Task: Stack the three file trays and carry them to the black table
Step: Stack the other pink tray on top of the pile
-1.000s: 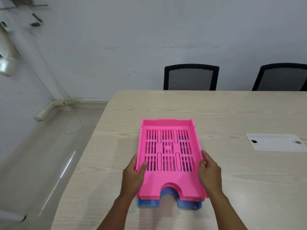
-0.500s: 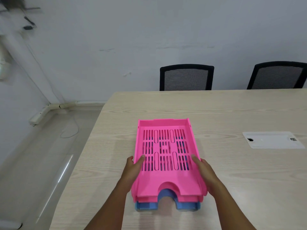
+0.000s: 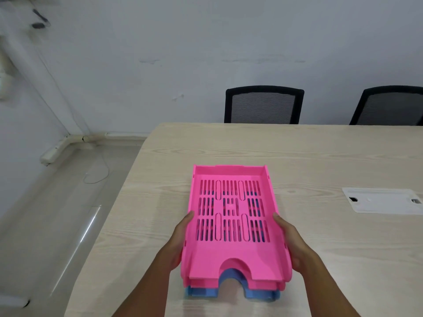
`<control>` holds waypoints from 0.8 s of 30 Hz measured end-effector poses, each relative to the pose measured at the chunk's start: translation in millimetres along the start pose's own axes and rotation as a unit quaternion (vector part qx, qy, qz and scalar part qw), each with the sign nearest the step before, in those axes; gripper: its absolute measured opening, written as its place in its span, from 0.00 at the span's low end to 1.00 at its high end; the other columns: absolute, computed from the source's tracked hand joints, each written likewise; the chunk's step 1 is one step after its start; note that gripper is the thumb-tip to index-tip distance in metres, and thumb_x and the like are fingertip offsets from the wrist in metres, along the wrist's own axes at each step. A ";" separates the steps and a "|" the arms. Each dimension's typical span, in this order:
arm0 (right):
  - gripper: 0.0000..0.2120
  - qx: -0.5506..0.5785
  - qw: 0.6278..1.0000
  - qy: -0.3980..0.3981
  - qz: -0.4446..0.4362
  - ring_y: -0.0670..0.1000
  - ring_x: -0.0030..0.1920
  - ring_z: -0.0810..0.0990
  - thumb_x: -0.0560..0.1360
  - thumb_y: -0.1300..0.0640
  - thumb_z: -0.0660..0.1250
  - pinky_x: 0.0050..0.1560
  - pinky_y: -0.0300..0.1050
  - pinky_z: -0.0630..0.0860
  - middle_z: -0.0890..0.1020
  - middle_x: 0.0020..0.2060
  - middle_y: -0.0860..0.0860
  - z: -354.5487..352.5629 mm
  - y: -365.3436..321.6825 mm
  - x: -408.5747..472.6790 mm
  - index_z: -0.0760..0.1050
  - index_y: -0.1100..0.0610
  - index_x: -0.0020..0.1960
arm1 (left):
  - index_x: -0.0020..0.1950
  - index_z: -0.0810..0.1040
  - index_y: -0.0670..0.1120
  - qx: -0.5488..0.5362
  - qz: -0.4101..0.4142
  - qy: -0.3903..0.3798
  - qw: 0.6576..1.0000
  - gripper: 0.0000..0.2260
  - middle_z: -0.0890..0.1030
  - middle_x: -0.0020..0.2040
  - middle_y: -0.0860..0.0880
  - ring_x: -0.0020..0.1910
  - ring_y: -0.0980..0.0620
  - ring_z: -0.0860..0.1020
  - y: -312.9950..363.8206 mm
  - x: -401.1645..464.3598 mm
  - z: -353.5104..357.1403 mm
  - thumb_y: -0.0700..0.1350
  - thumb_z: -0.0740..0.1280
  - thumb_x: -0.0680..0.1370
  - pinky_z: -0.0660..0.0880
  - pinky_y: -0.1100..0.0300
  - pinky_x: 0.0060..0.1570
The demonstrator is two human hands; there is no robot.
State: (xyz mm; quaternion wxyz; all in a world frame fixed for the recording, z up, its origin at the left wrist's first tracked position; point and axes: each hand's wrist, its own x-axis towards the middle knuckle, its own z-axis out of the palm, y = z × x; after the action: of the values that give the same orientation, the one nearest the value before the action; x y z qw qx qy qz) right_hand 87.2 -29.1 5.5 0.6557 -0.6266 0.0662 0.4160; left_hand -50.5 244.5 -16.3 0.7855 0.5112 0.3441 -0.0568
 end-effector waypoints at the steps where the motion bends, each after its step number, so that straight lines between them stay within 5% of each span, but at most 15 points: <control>1: 0.26 0.005 1.000 -0.004 0.003 0.61 0.46 0.85 0.80 0.40 0.59 0.57 0.59 0.78 0.86 0.52 0.62 -0.6 1.7 0.4 0.81 0.61 0.60 | 0.62 0.82 0.44 0.002 -0.005 -0.003 1.000 0.23 0.88 0.51 0.41 0.49 0.41 0.85 -0.8 -1.3 -0.4 0.59 0.59 0.81 0.71 0.36 0.69; 7: 0.25 0.017 1.000 -0.003 -0.005 0.61 0.46 0.84 0.78 0.41 0.62 0.64 0.63 0.74 0.86 0.51 0.61 -3.2 14.0 6.2 0.80 0.59 0.61 | 0.63 0.81 0.43 0.012 -0.024 -0.009 1.000 0.21 0.88 0.47 0.42 0.43 0.43 0.85 -8.0 2.1 -5.3 0.56 0.62 0.79 0.73 0.41 0.64; 13: 0.24 0.017 1.000 -0.011 -0.007 0.59 0.45 0.84 0.76 0.43 0.64 0.63 0.62 0.74 0.87 0.50 0.60 -7.7 21.2 6.5 0.80 0.60 0.61 | 0.65 0.79 0.44 0.038 -0.009 0.001 0.999 0.27 0.87 0.54 0.40 0.52 0.40 0.83 -16.3 -0.3 -12.2 0.57 0.69 0.71 0.71 0.36 0.68; 24: 0.26 -0.005 0.998 -0.055 0.006 0.61 0.47 0.83 0.70 0.39 0.68 0.71 0.66 0.67 0.87 0.50 0.60 -3.1 41.7 -4.1 0.82 0.58 0.58 | 0.64 0.80 0.44 0.004 0.010 0.059 0.998 0.18 0.86 0.54 0.38 0.50 0.39 0.84 -53.6 -53.7 -15.2 0.52 0.66 0.77 0.73 0.34 0.66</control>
State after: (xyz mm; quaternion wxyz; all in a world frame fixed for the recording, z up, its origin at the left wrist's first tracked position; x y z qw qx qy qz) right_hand 59.7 -39.2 -24.6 0.6526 -0.6058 0.0312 0.4541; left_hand -122.1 218.1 -28.8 0.7627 0.5201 0.3840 -0.0198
